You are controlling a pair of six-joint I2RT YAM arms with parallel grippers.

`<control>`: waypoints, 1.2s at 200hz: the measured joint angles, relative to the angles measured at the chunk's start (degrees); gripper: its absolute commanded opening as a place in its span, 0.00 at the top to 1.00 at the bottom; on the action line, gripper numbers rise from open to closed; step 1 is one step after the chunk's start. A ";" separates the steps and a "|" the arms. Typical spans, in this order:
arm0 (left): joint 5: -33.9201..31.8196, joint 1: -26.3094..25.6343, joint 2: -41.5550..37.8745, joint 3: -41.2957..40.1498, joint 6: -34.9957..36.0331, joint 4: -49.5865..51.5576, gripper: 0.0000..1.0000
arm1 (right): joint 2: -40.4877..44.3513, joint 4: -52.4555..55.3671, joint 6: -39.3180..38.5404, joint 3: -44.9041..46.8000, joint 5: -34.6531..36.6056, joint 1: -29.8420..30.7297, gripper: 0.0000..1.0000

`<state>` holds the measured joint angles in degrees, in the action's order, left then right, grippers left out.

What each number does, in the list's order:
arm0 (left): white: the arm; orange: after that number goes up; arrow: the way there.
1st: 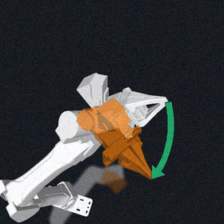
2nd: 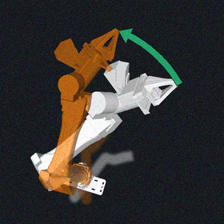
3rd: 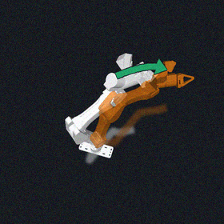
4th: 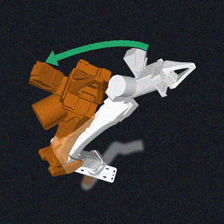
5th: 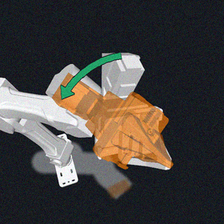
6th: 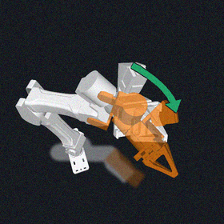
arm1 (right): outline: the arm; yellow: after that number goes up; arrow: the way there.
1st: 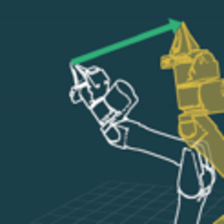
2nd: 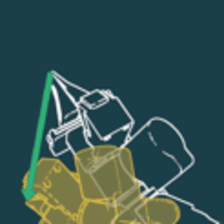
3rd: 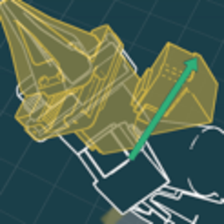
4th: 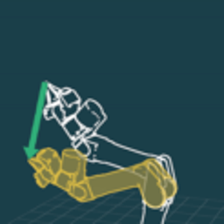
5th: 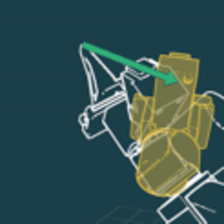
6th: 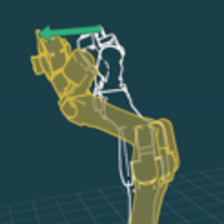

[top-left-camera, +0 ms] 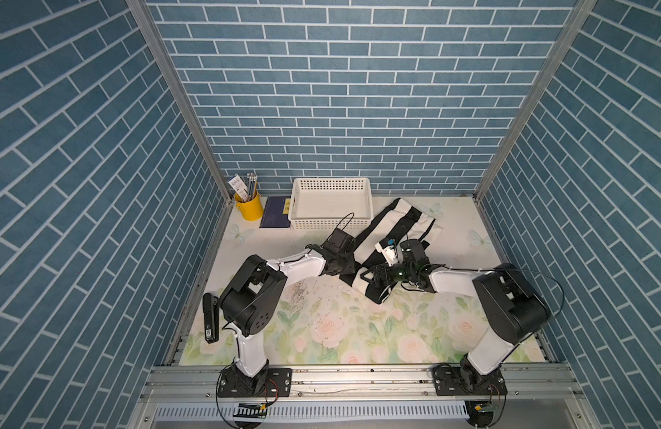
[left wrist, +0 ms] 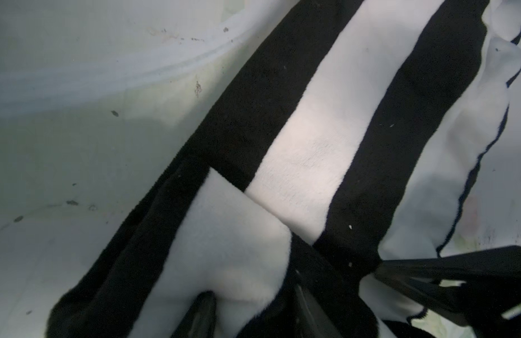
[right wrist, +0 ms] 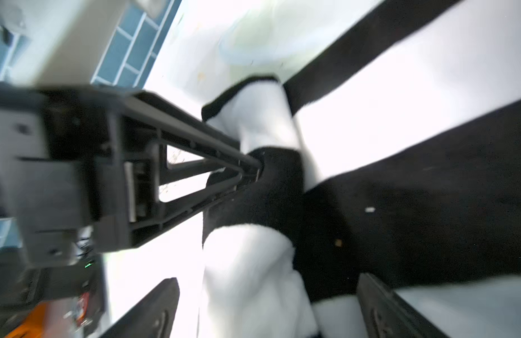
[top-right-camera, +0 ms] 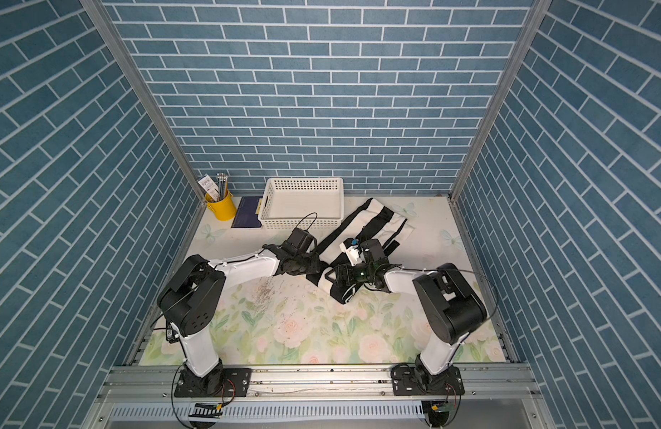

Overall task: Roll up the pillowcase
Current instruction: Roll the pillowcase at the center of the board.

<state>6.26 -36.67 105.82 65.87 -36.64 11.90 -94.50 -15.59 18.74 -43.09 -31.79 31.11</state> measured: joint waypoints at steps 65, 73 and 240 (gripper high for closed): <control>0.09 0.00 0.07 0.22 0.00 -0.24 0.53 | 17.20 0.24 -15.30 4.92 25.29 11.08 0.00; 0.09 0.00 0.07 0.22 0.00 -0.22 0.53 | 16.68 0.44 -17.07 4.92 27.26 12.04 0.01; 0.44 0.02 0.07 0.55 0.00 -0.09 0.53 | -4.04 -4.44 -40.81 1.92 56.06 27.78 0.91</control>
<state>6.70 -36.64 105.89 66.41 -36.64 11.81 -98.54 -20.03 -22.06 -41.17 24.27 58.89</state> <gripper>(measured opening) 0.471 0.206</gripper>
